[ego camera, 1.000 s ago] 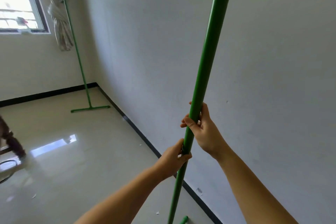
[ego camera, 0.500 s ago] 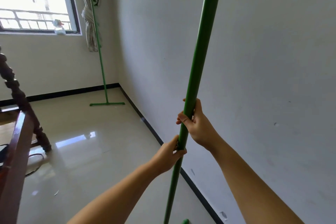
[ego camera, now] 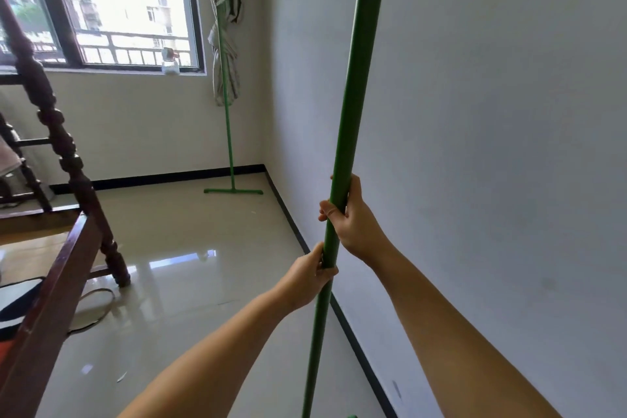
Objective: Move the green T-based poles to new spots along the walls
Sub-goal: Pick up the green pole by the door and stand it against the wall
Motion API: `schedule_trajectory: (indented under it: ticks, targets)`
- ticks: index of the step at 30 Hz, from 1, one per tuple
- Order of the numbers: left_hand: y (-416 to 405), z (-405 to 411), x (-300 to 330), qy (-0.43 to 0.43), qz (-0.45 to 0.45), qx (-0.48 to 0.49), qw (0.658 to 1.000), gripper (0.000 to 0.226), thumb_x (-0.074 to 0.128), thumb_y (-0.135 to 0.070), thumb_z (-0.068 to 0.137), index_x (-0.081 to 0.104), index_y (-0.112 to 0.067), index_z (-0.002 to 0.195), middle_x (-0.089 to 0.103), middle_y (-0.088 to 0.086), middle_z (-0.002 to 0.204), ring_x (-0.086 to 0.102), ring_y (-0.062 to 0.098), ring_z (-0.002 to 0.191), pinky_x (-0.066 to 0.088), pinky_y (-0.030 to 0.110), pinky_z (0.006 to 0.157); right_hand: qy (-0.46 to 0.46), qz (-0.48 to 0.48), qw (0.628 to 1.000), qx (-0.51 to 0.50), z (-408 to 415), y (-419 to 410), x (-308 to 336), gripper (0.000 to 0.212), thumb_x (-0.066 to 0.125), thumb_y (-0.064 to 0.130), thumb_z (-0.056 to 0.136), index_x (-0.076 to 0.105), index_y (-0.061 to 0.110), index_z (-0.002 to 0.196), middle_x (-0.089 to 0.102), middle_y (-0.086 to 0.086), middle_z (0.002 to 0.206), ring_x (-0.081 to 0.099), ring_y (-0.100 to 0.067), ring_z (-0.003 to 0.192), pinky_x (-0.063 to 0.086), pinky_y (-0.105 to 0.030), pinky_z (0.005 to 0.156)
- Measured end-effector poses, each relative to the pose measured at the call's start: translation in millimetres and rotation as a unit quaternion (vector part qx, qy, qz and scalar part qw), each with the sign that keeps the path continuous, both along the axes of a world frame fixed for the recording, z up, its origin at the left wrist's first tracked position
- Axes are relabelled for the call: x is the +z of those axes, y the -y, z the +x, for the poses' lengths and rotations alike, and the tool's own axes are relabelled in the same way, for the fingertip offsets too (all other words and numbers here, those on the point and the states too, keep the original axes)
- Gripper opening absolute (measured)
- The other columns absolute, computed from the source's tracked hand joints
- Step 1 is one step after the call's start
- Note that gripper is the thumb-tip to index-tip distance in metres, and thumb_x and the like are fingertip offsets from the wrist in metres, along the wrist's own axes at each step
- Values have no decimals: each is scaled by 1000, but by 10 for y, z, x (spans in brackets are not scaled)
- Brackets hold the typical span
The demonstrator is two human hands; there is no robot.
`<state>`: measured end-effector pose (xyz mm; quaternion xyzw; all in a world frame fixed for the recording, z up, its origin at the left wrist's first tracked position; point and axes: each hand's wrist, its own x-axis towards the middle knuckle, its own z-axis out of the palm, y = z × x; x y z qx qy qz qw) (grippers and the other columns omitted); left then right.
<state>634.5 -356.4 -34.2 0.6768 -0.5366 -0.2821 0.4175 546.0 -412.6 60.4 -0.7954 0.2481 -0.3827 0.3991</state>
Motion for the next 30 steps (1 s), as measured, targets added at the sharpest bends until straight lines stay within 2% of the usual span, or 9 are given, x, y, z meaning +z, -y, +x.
schedule_trajectory:
  ticks: [3, 7, 13, 15, 19, 23, 27, 28, 30]
  targets:
    - [305, 195, 30, 3, 0, 25, 1000, 25, 53, -13, 88, 45, -13, 111, 61, 14, 107, 62, 24, 97, 54, 33, 85, -13, 0, 1000, 15, 240, 347, -4, 44, 52, 20, 89, 28, 12, 124, 62, -10, 86, 67, -26, 82, 54, -20, 68]
    - [623, 414, 60, 2, 6, 55, 998, 23, 54, -12, 88, 45, -11, 110, 60, 12, 103, 61, 25, 97, 53, 37, 87, -23, 0, 1000, 21, 512, 685, 1, 45, 51, 22, 89, 26, 12, 126, 63, -13, 88, 66, -28, 83, 53, -20, 68]
    - [934, 542, 89, -4, -1, 96, 995, 12, 48, -10, 90, 40, -14, 99, 55, 10, 95, 55, 19, 84, 48, 28, 74, -26, -7, 1000, 12, 765, 996, 12, 47, 52, 23, 89, 26, 14, 127, 64, -17, 93, 66, -29, 81, 51, -17, 61]
    - [978, 560, 91, 0, -3, 99, 995, 12, 47, -9, 91, 39, -15, 97, 55, 10, 95, 55, 20, 84, 48, 29, 75, -21, -8, 1000, 6, 805, 1042, 1, 45, 52, 23, 88, 28, 13, 125, 64, -20, 93, 66, -31, 79, 51, -18, 61]
    - [983, 583, 77, 9, 1, 100, 995, 12, 48, -11, 90, 39, -15, 97, 57, 13, 96, 57, 24, 86, 52, 37, 80, -24, -17, 1000, -2, 825, 1058, -20, 47, 53, 23, 88, 27, 12, 126, 64, -17, 93, 67, -30, 80, 51, -15, 59]
    - [927, 521, 128, 5, 20, 85, 996, 20, 47, -15, 91, 40, -12, 109, 56, 12, 100, 56, 21, 88, 52, 34, 82, -30, -28, 999, 5, 747, 985, -18, 54, 54, 23, 87, 24, 14, 131, 63, -14, 105, 66, -25, 87, 54, -23, 73]
    - [593, 520, 146, 15, -12, 81, 997, 47, 50, -17, 91, 30, -13, 133, 57, 11, 114, 54, 13, 97, 46, 24, 87, -17, 9, 999, 49, 438, 804, -194, 77, 59, 26, 83, 8, 29, 140, 37, -11, 143, 45, -19, 123, 43, -34, 99]
    - [436, 533, 119, 27, -25, 83, 996, 48, 50, -17, 90, 30, -13, 134, 56, 8, 113, 53, 11, 98, 45, 21, 87, -13, 16, 999, 47, 324, 723, -301, 78, 59, 28, 82, 7, 31, 141, 34, -9, 146, 41, -17, 127, 41, -37, 102]
    - [67, 569, -7, 54, -36, 90, 994, 47, 51, -18, 89, 33, -14, 133, 56, 3, 108, 55, 9, 97, 45, 12, 83, -21, 29, 998, 57, 81, 498, -597, 78, 58, 36, 80, 7, 36, 140, 31, -3, 148, 37, -11, 129, 39, -32, 103]
